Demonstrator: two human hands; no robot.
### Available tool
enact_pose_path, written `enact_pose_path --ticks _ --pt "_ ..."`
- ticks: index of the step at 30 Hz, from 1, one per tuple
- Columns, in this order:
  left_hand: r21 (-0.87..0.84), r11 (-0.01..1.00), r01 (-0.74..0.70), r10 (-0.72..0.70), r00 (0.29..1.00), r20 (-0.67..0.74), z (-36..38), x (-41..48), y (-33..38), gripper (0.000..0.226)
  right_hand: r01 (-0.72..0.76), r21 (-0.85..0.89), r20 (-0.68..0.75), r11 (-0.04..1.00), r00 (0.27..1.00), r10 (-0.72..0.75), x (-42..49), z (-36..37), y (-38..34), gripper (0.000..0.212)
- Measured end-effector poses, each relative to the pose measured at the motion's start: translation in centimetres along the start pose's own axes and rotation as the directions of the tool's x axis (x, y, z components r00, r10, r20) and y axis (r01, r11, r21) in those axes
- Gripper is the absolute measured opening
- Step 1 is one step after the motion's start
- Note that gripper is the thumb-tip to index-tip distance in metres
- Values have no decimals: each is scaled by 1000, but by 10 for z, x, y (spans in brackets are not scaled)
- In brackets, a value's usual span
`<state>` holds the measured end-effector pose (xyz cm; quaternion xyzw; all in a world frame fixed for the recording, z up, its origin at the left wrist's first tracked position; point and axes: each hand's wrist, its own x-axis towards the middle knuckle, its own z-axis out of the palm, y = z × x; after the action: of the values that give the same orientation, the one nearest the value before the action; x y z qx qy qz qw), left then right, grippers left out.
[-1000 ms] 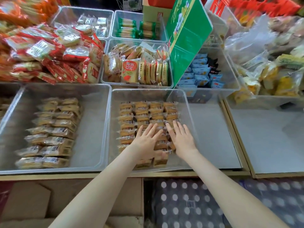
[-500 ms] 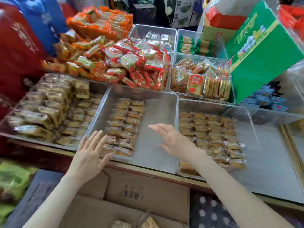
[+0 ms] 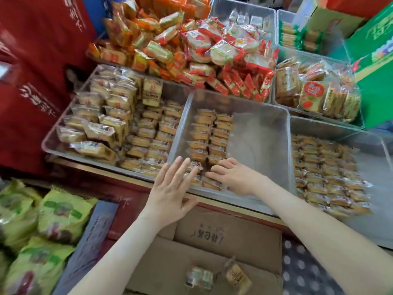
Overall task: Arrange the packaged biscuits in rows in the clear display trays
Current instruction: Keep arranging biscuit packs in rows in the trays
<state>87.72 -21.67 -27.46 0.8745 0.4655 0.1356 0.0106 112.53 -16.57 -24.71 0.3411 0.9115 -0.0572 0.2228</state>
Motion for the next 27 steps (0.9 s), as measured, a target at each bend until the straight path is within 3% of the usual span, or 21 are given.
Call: enact_pose_path --ticks 3,7,9,12,15,18,20,22,25,27 --pt "0 1000 -16 16 999 -30 1 0 -1 73 -63 -106 -164 992 985 45 3 15 4 89" --pt "-15 1000 -17 17 1000 -25 3 -1 -1 71 -76 -74 -151 994 986 64 -2 8 1 80" --pt "-17 1000 -4 4 1000 7 1 0 -1 71 -137 -88 -196 987 973 118 -7 1 1 72" --pt "-38 999 4 -1 998 69 -2 0 -1 69 -226 -45 -150 973 965 217 -21 -1 6 57" --pt "-68 997 42 -29 984 177 -9 2 0 68 -307 244 -224 920 905 362 -45 -11 11 40" --pt "-208 961 180 -142 972 187 -24 8 12 73 -331 659 -260 675 742 618 -77 -34 5 29" --pt "-360 898 252 -210 966 151 -41 16 33 68 -286 818 -247 500 610 753 -102 -56 -8 31" --pt "-561 777 285 -259 957 128 -66 27 61 51 -199 907 -217 372 536 816 -126 -76 -24 33" --pt "-819 414 396 -267 913 307 -104 43 103 36 -20 979 -163 203 527 834 -160 -96 -47 33" --pt "-877 276 393 -284 905 316 -119 48 123 28 112 990 -134 87 539 832 -180 -101 -59 34"
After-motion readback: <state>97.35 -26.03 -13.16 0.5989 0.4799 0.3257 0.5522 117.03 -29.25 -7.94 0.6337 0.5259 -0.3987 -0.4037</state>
